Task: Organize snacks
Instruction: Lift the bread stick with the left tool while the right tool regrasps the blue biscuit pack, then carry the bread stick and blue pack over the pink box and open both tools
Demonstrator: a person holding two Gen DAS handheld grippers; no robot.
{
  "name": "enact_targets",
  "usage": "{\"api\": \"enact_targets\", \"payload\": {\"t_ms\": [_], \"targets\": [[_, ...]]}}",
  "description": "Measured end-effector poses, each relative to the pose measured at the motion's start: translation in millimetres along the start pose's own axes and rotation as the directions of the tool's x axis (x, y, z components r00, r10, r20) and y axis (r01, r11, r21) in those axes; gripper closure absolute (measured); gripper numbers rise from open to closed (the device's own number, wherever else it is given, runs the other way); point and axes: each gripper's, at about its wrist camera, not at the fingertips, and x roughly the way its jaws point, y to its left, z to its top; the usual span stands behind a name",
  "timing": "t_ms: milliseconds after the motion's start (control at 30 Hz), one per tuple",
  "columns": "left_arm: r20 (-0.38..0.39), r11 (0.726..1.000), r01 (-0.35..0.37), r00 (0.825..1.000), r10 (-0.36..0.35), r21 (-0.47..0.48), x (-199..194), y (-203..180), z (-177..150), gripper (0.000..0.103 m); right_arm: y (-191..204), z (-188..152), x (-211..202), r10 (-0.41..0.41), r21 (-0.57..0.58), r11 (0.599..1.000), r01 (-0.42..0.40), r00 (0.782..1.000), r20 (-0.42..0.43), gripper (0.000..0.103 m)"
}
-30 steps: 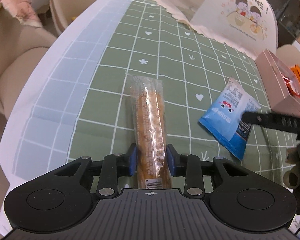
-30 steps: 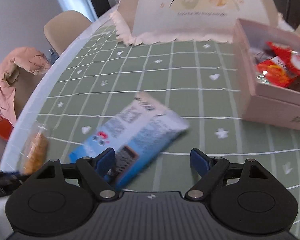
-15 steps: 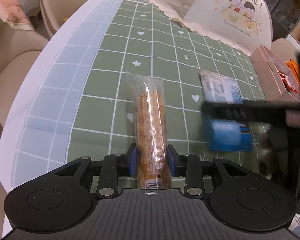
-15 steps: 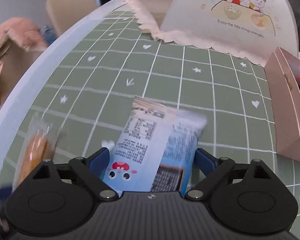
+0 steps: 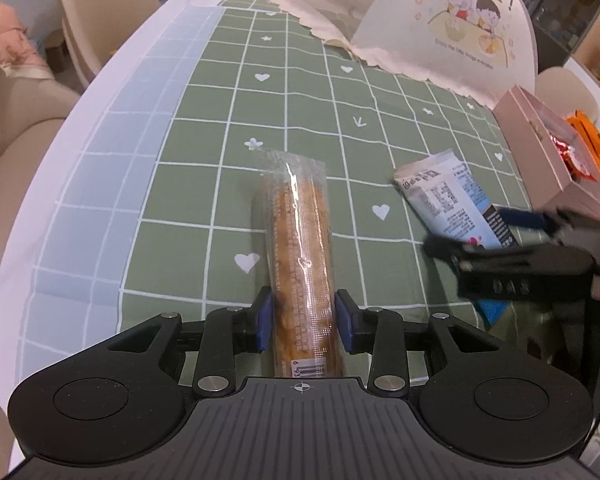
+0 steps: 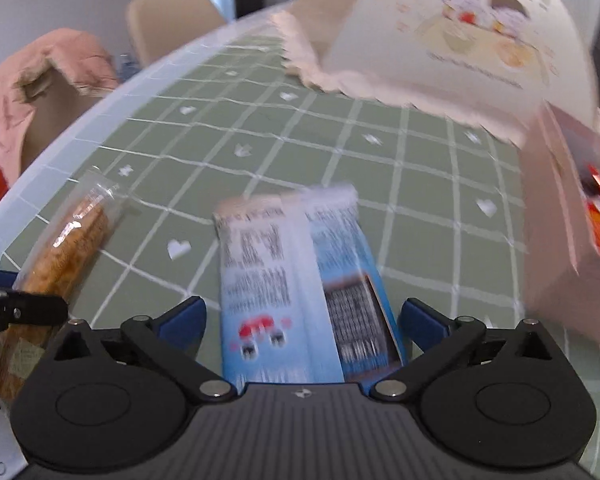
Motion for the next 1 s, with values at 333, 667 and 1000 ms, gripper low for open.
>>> {"api": "enact_targets", "payload": {"t_ms": [333, 667, 1000], "targets": [[-0.017, 0.994, -0.067, 0.998, 0.069, 0.081, 10, -20, 9, 0.060, -15, -8, -44, 0.036, 0.086, 0.996, -0.033, 0.999, -0.038, 0.027], [-0.014, 0.984, -0.138, 0.990, 0.141, 0.112, 17, -36, 14, 0.061, -58, -64, -121, -0.118, 0.091, 0.989, 0.116, 0.993, 0.013, 0.026], [0.161, 0.935, 0.266, 0.938, -0.307, 0.234, -97, -142, 37, 0.070, -145, -113, -197, -0.236, 0.268, 0.940, 0.210, 0.969, 0.070, 0.026]]}}
